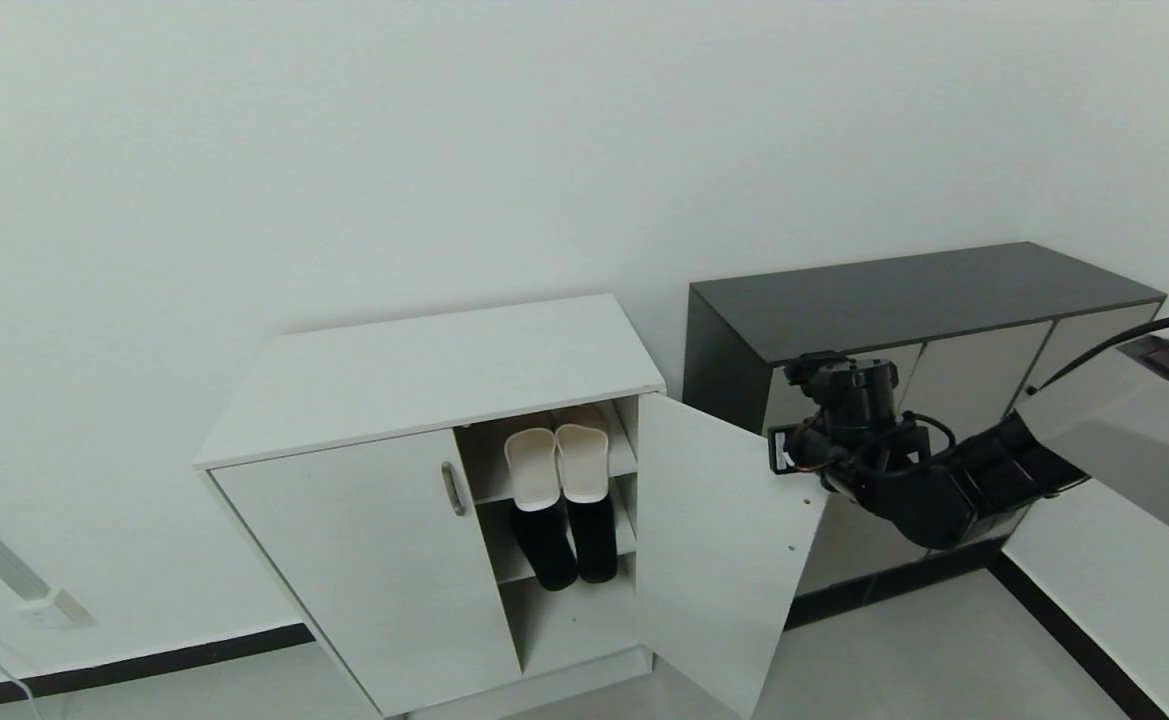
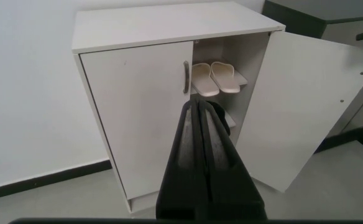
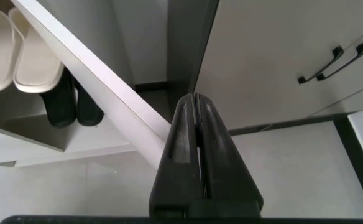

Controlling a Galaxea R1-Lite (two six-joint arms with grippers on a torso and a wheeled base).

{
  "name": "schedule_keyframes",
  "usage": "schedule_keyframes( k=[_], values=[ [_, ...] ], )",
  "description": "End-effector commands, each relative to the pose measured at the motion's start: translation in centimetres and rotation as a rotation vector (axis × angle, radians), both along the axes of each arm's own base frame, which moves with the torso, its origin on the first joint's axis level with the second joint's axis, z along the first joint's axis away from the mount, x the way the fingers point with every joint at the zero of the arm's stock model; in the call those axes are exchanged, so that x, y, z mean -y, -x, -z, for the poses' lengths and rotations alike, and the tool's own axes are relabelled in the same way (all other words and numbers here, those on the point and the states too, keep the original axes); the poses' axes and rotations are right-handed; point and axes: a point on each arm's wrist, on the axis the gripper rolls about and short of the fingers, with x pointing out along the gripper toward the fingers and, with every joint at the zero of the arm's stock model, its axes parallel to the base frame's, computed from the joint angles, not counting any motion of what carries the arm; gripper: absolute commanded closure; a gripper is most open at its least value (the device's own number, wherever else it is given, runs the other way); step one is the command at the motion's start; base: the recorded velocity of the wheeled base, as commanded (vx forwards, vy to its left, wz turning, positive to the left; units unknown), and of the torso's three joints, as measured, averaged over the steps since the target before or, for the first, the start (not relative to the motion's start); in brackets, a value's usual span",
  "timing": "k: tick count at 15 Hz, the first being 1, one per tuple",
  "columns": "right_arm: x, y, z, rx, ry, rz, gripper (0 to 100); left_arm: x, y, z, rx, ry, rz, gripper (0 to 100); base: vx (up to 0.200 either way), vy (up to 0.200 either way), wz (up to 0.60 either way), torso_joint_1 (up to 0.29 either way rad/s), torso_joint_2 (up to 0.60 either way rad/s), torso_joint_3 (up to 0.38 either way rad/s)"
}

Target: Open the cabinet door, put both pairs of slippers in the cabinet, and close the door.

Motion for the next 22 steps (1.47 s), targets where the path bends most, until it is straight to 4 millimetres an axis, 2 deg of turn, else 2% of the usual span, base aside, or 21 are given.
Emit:
schedule_keyframes(
  k=[1, 9, 12, 16, 19, 20, 22],
  values=[
    [-0.1, -0.1, 0.5, -0.009, 0.003, -0.001, 100, 0.0, 0.0, 0.0, 0.0, 0.001, 0.001, 100, 0.0, 0.0, 0.0, 0.0, 0.0, 0.0],
    [-0.4, 0.2, 0.8, -0.023, 0.01, -0.01, 100, 0.0, 0.0, 0.0, 0.0, 0.0, 0.001, 100, 0.0, 0.0, 0.0, 0.0, 0.0, 0.0],
    [-1.0, 1.3, 1.1, -0.039, 0.018, -0.033, 100, 0.0, 0.0, 0.0, 0.0, 0.0, 0.001, 100, 0.0, 0.0, 0.0, 0.0, 0.0, 0.0],
    [-3.0, 4.4, 0.1, -0.042, 0.011, -0.111, 100, 0.0, 0.0, 0.0, 0.0, 0.0, 0.001, 100, 0.0, 0.0, 0.0, 0.0, 0.0, 0.0],
    [-5.4, 8.1, -1.0, -0.041, -0.002, -0.208, 100, 0.0, 0.0, 0.0, 0.0, 0.001, 0.001, 100, 0.0, 0.0, 0.0, 0.0, 0.0, 0.0],
    [-5.7, 8.6, -1.1, -0.041, -0.001, -0.222, 100, 0.0, 0.0, 0.0, 0.0, 0.0, 0.001, 100, 0.0, 0.0, 0.0, 0.0, 0.0, 0.0],
    [-7.3, 10.8, -1.3, -0.046, 0.002, -0.291, 100, 0.0, 0.0, 0.0, 0.0, 0.001, 0.001, 100, 0.0, 0.0, 0.0, 0.0, 0.0, 0.0]
  ],
)
